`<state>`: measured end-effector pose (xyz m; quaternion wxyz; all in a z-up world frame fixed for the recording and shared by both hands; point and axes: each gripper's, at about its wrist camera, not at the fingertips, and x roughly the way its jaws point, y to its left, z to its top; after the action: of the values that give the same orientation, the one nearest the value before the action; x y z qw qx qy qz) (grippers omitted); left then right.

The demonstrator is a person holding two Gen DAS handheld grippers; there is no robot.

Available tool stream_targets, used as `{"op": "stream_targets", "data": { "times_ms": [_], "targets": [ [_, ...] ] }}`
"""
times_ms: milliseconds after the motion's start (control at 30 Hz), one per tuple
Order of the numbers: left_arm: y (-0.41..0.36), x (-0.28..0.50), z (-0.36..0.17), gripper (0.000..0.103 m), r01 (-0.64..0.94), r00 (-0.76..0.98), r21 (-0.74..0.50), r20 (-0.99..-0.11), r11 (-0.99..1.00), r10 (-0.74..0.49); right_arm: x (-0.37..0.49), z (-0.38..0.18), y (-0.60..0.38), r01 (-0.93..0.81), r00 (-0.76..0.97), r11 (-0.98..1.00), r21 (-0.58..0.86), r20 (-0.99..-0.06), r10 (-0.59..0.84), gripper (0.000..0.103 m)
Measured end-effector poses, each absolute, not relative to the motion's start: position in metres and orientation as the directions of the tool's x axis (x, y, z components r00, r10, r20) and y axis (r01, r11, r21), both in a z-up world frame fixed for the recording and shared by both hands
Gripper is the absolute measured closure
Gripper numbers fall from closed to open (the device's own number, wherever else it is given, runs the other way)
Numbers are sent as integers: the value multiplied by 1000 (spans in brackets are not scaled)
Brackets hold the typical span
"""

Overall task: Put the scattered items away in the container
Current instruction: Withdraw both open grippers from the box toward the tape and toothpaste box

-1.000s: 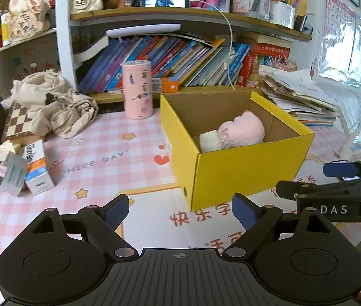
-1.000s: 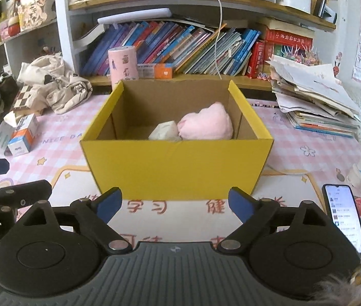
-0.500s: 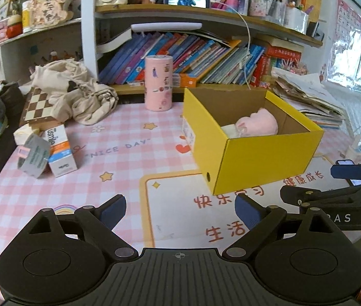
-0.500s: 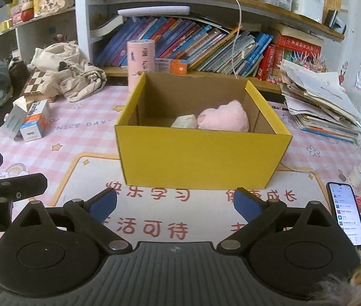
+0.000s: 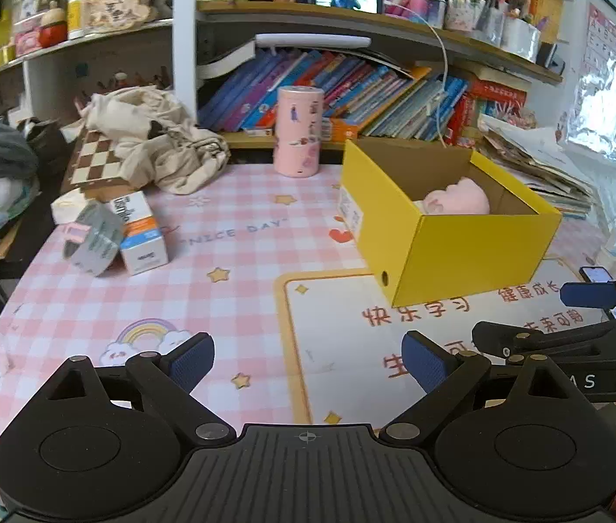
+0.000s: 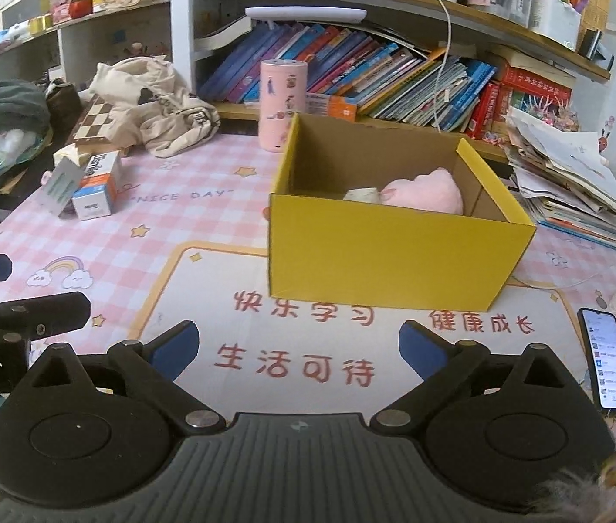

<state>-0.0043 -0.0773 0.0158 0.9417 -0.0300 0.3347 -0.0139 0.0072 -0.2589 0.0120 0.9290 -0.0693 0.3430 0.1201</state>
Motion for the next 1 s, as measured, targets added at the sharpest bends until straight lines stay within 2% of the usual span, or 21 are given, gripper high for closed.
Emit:
{"op": "stream_targets", "data": {
  "times_ms": [1000],
  "targets": [
    [-5, -48, 15, 8, -164, 778, -99, -625, 981, 67, -14, 13, -177, -441, 698, 894, -79, -657, 286, 3]
  ]
}}
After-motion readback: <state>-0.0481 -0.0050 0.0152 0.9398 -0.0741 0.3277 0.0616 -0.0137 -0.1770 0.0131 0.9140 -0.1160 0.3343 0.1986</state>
